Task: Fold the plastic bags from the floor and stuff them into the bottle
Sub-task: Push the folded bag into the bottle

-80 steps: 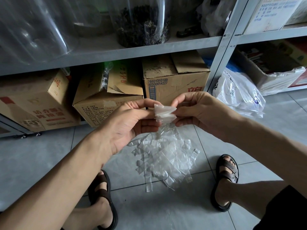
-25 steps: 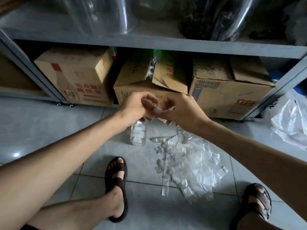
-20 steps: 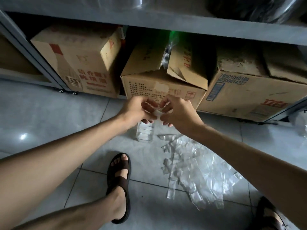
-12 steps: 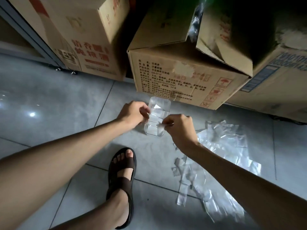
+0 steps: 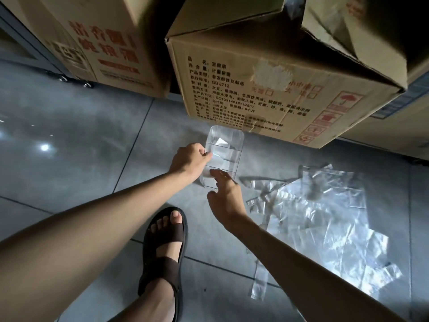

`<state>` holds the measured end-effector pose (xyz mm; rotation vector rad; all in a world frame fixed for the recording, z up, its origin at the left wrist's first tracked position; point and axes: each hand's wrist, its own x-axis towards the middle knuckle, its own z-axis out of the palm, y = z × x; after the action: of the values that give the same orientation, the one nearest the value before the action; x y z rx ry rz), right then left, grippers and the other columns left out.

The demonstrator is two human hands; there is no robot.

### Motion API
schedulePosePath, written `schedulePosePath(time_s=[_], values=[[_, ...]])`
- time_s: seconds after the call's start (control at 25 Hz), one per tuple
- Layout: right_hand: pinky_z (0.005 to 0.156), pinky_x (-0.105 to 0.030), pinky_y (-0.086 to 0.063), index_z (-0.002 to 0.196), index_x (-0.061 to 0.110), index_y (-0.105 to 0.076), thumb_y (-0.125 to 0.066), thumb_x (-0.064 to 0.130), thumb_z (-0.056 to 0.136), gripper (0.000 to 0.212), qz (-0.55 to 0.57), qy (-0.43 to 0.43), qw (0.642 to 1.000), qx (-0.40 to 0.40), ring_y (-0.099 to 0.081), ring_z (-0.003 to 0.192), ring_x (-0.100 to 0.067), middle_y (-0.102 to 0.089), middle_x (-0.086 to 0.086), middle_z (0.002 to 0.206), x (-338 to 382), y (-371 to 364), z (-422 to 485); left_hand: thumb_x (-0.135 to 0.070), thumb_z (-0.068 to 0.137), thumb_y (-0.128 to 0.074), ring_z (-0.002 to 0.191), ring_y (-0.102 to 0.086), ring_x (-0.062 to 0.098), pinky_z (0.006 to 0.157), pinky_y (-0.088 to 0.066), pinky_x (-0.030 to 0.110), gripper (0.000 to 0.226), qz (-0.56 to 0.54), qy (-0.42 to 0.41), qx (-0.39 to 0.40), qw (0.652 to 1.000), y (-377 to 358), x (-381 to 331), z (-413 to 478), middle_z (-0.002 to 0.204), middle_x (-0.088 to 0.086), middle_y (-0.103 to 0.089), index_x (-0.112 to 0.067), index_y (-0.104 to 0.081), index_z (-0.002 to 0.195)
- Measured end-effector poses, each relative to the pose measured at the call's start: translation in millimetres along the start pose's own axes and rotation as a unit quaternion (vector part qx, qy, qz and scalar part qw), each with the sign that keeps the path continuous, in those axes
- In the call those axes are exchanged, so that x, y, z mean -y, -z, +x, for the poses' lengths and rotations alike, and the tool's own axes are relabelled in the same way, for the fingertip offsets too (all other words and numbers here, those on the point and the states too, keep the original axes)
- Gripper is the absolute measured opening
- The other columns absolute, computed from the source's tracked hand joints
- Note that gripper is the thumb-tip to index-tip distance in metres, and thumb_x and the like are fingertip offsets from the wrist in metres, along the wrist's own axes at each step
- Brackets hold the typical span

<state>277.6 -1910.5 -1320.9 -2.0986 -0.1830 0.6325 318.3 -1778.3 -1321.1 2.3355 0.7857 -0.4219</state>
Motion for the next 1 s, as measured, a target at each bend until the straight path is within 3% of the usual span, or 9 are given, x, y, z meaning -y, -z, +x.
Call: schedulePosePath(time_s=[0.08,0.2,0.32,0.44,0.56,0.76,0.92,1.0], values=[[0.092,-0.005,-0.028,0.134,-0.003,-0.051,-0.047,-0.015,0.073,0.063,-0.028,-0.012,0.999,0.037,-0.048,0.129,-0.027,-0.053,-0.013,0.139,3,-5,5,-0.034,0.096,-0.06,0.095,-0.065,0.033,0.071,-0.041,0.029,0.02,0.033,-0.014,-0.022,0.999,-2,-2,2,0.096,0.009,-0.07,-0.02,-0.056,0.083],[0.078,-0.017,-0.031,0.123,-0.006,-0.045,-0.05,-0.01,0.075,0.049,-0.081,-0.039,0.992,0.094,-0.049,0.113,-0.036,-0.049,-0.02,0.125,8,-14,13,-0.03,0.096,-0.06,0.093,-0.066,0.035,0.07,-0.042,0.03,0.019,0.052,-0.031,-0.036,0.998,-2,-3,3,0.097,0.013,-0.072,-0.02,-0.055,0.081],[0.1,-0.035,-0.035,0.125,-0.005,-0.039,-0.054,0.003,0.081,0.047,-0.198,-0.044,0.967,0.152,-0.044,0.117,-0.039,-0.043,-0.022,0.126,10,-19,16,-0.029,0.095,-0.061,0.086,-0.07,0.033,0.076,-0.055,0.035,0.021,0.04,-0.036,-0.028,0.998,-2,1,6,0.092,0.013,-0.073,-0.018,-0.056,0.078],[0.109,-0.039,-0.033,0.128,-0.006,-0.039,-0.057,0.014,0.083,0.052,-0.284,-0.045,0.942,0.171,-0.044,0.123,-0.04,-0.044,-0.023,0.13,10,-18,22,-0.03,0.094,-0.063,0.079,-0.072,0.033,0.077,-0.059,0.042,0.021,0.028,-0.04,-0.029,0.998,-4,2,7,0.087,0.012,-0.073,-0.018,-0.058,0.077],[0.11,-0.04,-0.034,0.134,-0.007,-0.039,-0.059,0.023,0.087,0.059,-0.337,-0.06,0.922,0.179,-0.041,0.128,-0.04,-0.045,-0.024,0.136,9,-18,29,-0.03,0.095,-0.062,0.082,-0.072,0.033,0.079,-0.058,0.042,0.019,0.039,-0.045,-0.035,0.998,-5,2,6,0.087,0.013,-0.073,-0.015,-0.062,0.084],[0.111,-0.041,-0.03,0.115,0.006,-0.062,-0.058,0.022,0.087,0.032,-0.377,-0.023,0.909,0.178,-0.045,0.127,-0.039,-0.06,-0.017,0.127,12,-13,30,-0.028,0.095,-0.065,0.08,-0.072,0.032,0.08,-0.059,0.043,0.02,0.022,-0.044,-0.036,0.998,-7,1,4,0.089,0.012,-0.073,-0.009,-0.067,0.092],[0.092,-0.034,-0.045,0.118,0.005,-0.061,-0.056,0.015,0.089,0.03,-0.372,0.0,0.911,0.179,-0.057,0.118,-0.034,-0.062,-0.015,0.124,9,-1,32,-0.028,0.095,-0.065,0.079,-0.071,0.033,0.077,-0.059,0.042,0.021,0.016,-0.041,-0.046,0.998,-7,1,3,0.088,0.013,-0.073,-0.007,-0.067,0.09],[0.09,-0.034,-0.046,0.121,0.006,-0.059,-0.056,0.017,0.091,0.032,-0.381,0.011,0.905,0.19,-0.057,0.119,-0.034,-0.058,-0.013,0.127,7,1,32,-0.028,0.095,-0.065,0.08,-0.07,0.034,0.076,-0.059,0.04,0.022,0.016,-0.037,-0.045,0.998,-7,1,2,0.087,0.014,-0.072,-0.007,-0.066,0.089]])
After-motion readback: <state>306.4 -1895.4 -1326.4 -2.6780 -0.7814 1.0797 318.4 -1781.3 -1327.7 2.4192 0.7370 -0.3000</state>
